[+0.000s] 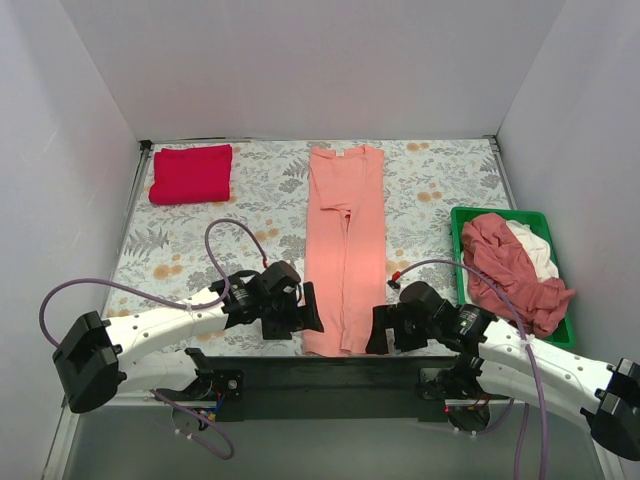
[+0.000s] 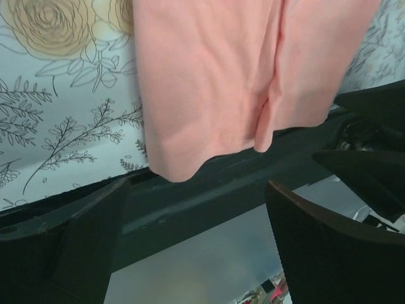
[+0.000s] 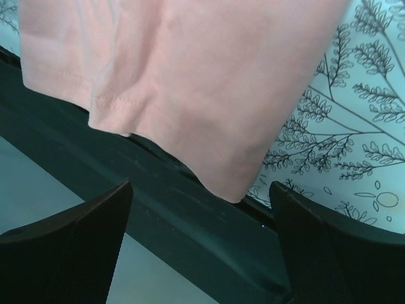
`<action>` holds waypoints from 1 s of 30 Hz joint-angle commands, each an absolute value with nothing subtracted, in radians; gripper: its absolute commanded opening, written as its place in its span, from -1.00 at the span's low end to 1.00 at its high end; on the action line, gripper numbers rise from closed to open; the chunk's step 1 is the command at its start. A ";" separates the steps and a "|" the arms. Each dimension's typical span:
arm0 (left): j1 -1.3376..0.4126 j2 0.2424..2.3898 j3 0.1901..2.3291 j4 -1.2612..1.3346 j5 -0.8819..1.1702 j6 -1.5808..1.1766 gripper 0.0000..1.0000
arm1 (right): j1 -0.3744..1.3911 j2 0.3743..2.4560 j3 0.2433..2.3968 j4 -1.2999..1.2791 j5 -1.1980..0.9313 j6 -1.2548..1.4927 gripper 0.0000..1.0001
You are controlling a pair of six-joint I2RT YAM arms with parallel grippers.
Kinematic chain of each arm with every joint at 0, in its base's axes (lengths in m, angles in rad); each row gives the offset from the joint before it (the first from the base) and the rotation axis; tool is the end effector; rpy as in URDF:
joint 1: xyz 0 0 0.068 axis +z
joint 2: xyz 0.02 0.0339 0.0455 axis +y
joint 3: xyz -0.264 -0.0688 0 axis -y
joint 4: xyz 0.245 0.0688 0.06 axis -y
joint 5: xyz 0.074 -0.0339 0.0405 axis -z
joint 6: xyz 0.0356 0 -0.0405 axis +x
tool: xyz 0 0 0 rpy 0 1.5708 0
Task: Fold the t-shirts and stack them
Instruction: Fold the tshirt
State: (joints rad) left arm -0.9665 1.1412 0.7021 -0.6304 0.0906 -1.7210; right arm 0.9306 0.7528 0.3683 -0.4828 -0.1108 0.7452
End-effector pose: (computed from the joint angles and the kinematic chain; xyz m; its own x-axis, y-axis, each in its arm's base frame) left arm 0.1166 -0.1746 0.2077 -0.7602 -0.6321 0.1504 -0.6190 0.6342 -0.4633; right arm 0.0851 0.1208 0.1743 -0.9043 -0.0858 -0.4182 -0.3083 0.8089 0.5006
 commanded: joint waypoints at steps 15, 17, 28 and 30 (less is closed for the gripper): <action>-0.992 1.261 0.569 -0.514 0.164 -1.772 -0.11 | 0.930 0.778 0.318 -0.480 -0.106 0.815 0.34; -0.992 1.270 0.568 -0.509 0.163 -1.766 -0.24 | 0.930 0.779 0.314 -0.477 -0.100 0.818 0.28; -0.992 1.275 0.548 -0.502 0.181 -1.767 -1.00 | 0.930 0.830 0.285 -0.448 -0.037 0.879 -0.31; -0.992 1.258 0.542 -0.499 0.183 -1.769 -1.00 | 0.930 0.827 0.282 -0.448 -0.034 0.879 -0.65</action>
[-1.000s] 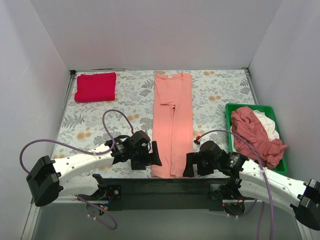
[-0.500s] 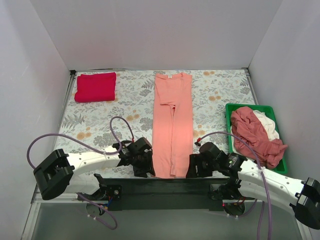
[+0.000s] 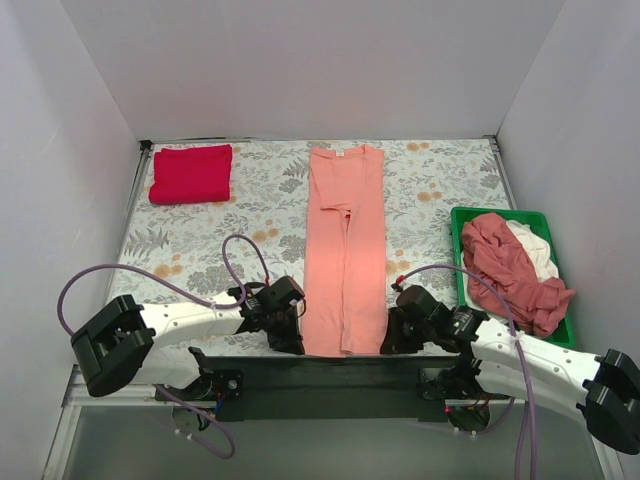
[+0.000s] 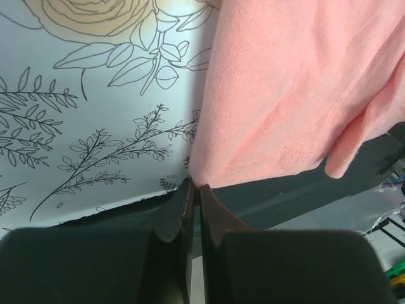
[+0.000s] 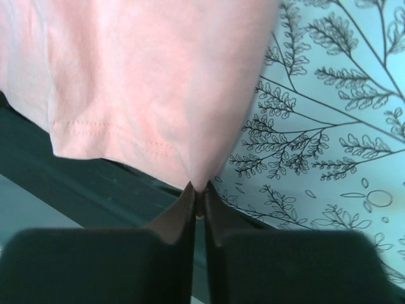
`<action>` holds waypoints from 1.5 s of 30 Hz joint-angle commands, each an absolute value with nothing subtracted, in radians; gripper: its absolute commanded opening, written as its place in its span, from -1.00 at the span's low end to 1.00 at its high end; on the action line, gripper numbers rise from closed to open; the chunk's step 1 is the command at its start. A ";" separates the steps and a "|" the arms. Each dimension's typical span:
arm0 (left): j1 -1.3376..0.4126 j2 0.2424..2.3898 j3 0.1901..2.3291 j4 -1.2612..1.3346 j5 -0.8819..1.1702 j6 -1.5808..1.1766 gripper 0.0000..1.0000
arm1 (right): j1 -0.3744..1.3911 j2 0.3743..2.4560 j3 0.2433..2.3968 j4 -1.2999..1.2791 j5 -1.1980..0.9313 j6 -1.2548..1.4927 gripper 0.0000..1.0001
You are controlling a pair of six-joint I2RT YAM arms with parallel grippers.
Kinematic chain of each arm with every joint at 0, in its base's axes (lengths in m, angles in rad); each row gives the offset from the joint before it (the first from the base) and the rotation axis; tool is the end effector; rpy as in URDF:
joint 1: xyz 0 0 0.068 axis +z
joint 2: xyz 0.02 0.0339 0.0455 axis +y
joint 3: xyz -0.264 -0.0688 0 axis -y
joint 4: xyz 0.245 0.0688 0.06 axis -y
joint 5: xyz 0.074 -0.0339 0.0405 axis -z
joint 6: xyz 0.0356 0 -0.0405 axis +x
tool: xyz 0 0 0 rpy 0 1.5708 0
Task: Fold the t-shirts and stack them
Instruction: Fold the tshirt
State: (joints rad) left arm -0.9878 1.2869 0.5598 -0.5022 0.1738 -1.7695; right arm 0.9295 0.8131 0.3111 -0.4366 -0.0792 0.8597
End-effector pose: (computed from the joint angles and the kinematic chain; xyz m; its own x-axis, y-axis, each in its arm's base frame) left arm 0.1080 -0.1749 0.1461 -0.7349 -0.6394 0.2258 -0.6771 0.6736 -0.2961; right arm 0.0856 0.1194 0.1517 -0.9414 0.0015 -0.3373 -0.1740 0.8546 0.4894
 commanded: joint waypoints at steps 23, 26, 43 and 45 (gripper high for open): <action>-0.849 1.359 0.889 -0.453 0.014 -1.645 -1.00 | 0.928 0.919 0.635 -0.402 0.273 0.667 -0.97; -0.792 1.407 0.962 -0.456 0.031 -1.605 -1.00 | 0.913 0.975 0.690 -0.396 0.328 0.641 -0.97; -0.600 1.707 1.304 -0.480 0.052 -1.485 -1.00 | 0.626 1.252 0.917 -0.236 0.192 0.443 -0.97; -0.580 1.729 1.331 -0.480 0.063 -1.470 -1.00 | 0.611 1.293 0.946 -0.221 0.163 0.416 -0.97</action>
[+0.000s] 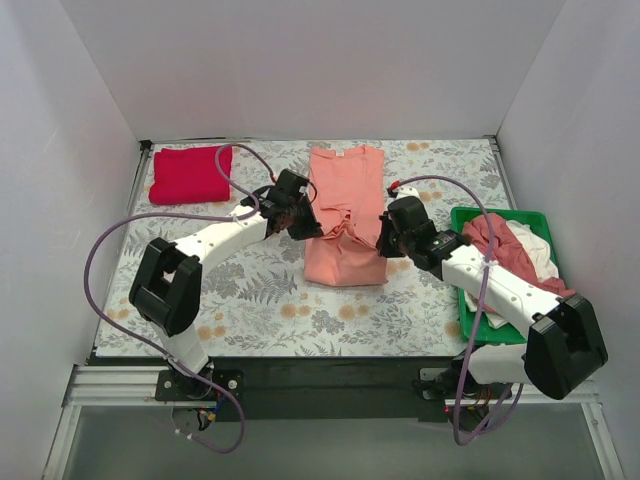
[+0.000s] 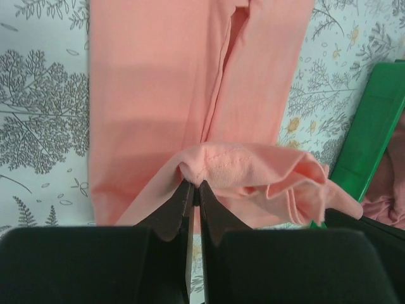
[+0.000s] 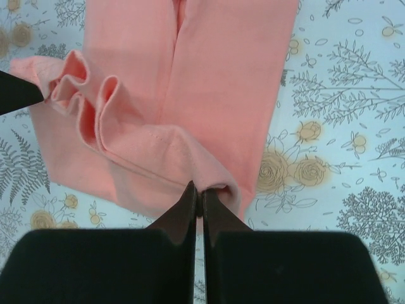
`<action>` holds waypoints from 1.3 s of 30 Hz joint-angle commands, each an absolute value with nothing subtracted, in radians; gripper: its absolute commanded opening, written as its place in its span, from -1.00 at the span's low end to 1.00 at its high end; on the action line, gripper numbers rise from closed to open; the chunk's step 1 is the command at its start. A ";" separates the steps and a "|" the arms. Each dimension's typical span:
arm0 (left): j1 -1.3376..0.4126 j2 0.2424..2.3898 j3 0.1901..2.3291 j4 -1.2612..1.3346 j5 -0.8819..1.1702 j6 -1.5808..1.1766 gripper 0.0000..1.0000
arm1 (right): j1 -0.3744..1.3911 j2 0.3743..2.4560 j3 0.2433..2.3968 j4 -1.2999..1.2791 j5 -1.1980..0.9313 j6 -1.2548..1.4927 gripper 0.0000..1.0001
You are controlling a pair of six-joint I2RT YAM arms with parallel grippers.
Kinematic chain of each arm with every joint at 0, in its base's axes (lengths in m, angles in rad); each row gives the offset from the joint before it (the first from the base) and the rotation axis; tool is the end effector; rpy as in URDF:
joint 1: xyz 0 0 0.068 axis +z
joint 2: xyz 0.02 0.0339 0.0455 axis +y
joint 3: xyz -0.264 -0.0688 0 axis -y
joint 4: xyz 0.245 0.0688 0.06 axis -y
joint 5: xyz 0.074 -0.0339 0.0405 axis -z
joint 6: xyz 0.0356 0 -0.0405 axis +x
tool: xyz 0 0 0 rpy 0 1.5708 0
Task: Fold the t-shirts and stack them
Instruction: Fold the tshirt
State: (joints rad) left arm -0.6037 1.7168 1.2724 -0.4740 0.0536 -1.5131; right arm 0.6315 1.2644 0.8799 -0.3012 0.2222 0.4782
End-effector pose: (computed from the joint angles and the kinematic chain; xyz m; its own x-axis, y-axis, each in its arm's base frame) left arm 0.3051 -0.2127 0.2365 -0.6304 -0.7762 0.0075 -0.6189 0.4967 -0.6085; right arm 0.2259 0.1555 0.2601 -0.6554 0.0767 -0.7514 -0.1538 0.9604 0.2323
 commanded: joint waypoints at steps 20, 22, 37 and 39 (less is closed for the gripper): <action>-0.512 1.956 1.558 -0.500 0.048 -1.387 -1.00 | 0.462 1.595 1.146 -0.201 0.083 0.342 -0.97; -0.506 1.974 1.583 -0.506 0.051 -1.381 -1.00 | 0.445 1.615 1.158 -0.201 0.069 0.341 -0.97; -0.465 2.102 1.683 -0.525 0.048 -1.394 -0.27 | 0.380 1.798 1.285 -0.198 0.008 0.334 -0.24; -0.465 2.097 1.697 -0.520 0.078 -1.384 0.09 | 0.377 1.790 1.292 -0.201 0.009 0.331 0.03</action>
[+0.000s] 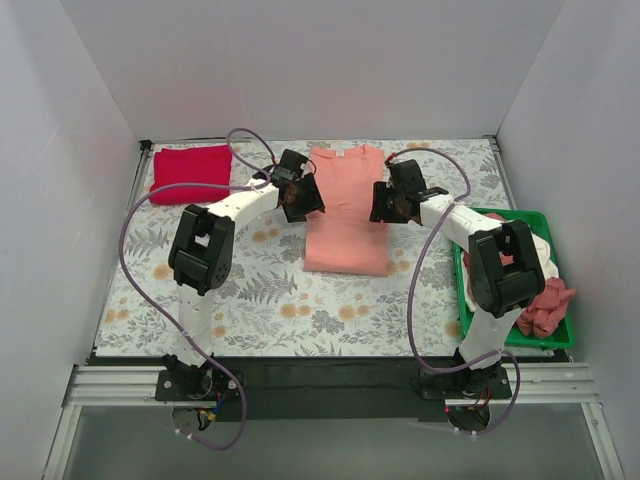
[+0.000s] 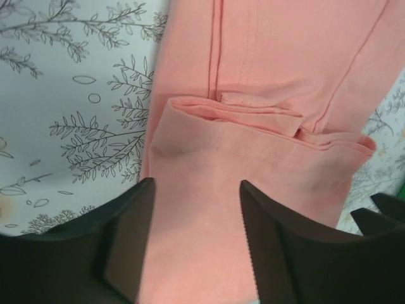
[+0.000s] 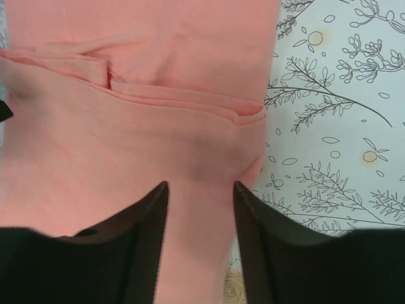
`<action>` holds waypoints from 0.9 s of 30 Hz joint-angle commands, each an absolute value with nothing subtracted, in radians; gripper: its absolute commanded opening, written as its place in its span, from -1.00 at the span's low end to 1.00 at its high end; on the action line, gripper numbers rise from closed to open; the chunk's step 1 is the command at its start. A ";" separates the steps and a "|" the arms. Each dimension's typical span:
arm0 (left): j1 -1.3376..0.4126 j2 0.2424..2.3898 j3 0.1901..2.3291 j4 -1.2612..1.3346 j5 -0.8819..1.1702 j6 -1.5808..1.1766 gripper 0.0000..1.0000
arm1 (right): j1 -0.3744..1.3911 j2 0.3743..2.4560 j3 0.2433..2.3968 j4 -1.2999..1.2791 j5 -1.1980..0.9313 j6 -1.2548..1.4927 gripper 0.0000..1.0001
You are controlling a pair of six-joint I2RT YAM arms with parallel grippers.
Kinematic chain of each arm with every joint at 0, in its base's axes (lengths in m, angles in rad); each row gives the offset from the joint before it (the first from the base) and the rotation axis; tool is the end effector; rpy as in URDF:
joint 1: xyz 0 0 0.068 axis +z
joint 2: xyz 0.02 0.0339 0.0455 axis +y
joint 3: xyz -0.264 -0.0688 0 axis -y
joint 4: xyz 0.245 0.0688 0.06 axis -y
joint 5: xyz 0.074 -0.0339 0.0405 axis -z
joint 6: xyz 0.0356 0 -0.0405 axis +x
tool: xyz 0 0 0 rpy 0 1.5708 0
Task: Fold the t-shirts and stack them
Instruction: Fold the tshirt
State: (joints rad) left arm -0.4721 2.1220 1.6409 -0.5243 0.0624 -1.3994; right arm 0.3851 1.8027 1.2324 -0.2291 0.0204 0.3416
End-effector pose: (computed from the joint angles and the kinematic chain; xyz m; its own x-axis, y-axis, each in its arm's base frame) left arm 0.4104 -0.2120 0.1857 -0.6048 -0.7954 -0.0395 -0.6585 0.5274 -0.5369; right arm 0.3670 0.1480 0.2101 -0.7474 0.0584 -0.6618 -0.1189 0.9683 0.2198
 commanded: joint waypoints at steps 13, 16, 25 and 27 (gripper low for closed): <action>-0.524 1.783 1.303 -0.353 0.260 -1.448 0.48 | 0.380 1.465 0.971 -0.082 -0.293 0.423 0.97; -0.557 1.749 1.191 -0.276 0.346 -1.492 0.48 | 0.385 1.395 0.832 0.056 -0.417 0.488 0.97; -0.589 1.808 1.071 -0.229 0.328 -1.516 0.49 | 0.390 1.485 0.696 0.150 -0.500 0.494 0.97; -0.588 1.815 1.046 -0.238 0.325 -1.517 0.49 | 0.391 1.508 0.681 0.150 -0.485 0.497 0.97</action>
